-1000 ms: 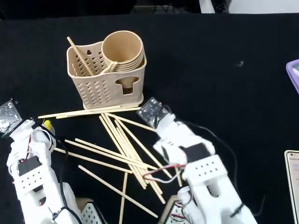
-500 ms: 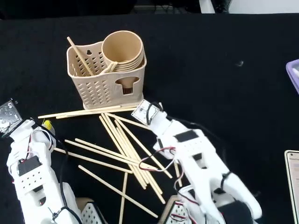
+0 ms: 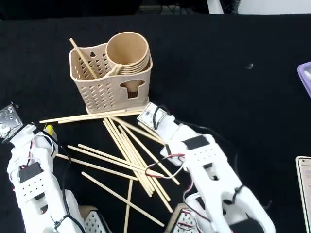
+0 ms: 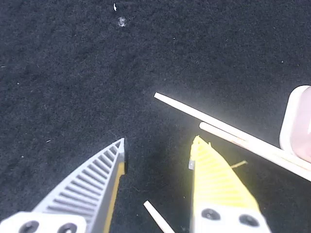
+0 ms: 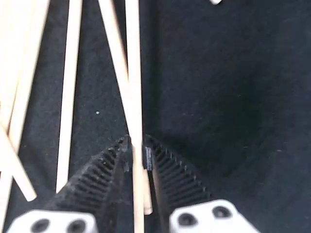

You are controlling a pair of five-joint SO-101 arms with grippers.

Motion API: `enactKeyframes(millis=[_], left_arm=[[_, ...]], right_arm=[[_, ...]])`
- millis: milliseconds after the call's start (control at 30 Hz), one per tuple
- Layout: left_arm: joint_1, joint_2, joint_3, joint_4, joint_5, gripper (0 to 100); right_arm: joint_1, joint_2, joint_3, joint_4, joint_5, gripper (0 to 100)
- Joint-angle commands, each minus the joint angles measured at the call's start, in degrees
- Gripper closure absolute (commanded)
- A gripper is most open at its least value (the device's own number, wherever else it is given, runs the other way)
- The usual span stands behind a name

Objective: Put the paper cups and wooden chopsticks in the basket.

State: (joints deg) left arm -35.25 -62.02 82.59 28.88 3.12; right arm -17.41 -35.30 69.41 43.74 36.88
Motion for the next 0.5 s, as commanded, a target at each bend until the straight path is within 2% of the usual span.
enactKeyframes(millis=[0, 133, 300, 367, 467], left_arm=[[0.40, -0.53, -0.22, 0.26, -0.70, 78], [0.40, -0.53, -0.22, 0.26, -0.70, 78], [0.48, -0.53, -0.22, 0.09, -0.70, 78], [0.31, -0.53, -0.22, 0.18, -0.70, 78], [0.22, -0.53, -0.22, 0.18, -0.70, 78]], right_arm=[[0.97, -8.75, -1.80, 4.40, 0.09, 98.8], [-0.88, -17.98, -5.05, 15.38, 0.00, 98.8], [-10.99, -29.49, -12.00, 28.75, -2.81, 98.8], [-13.80, -31.43, -12.88, 29.45, -2.90, 98.8], [-13.01, -30.29, -9.19, 26.29, -2.29, 98.8]])
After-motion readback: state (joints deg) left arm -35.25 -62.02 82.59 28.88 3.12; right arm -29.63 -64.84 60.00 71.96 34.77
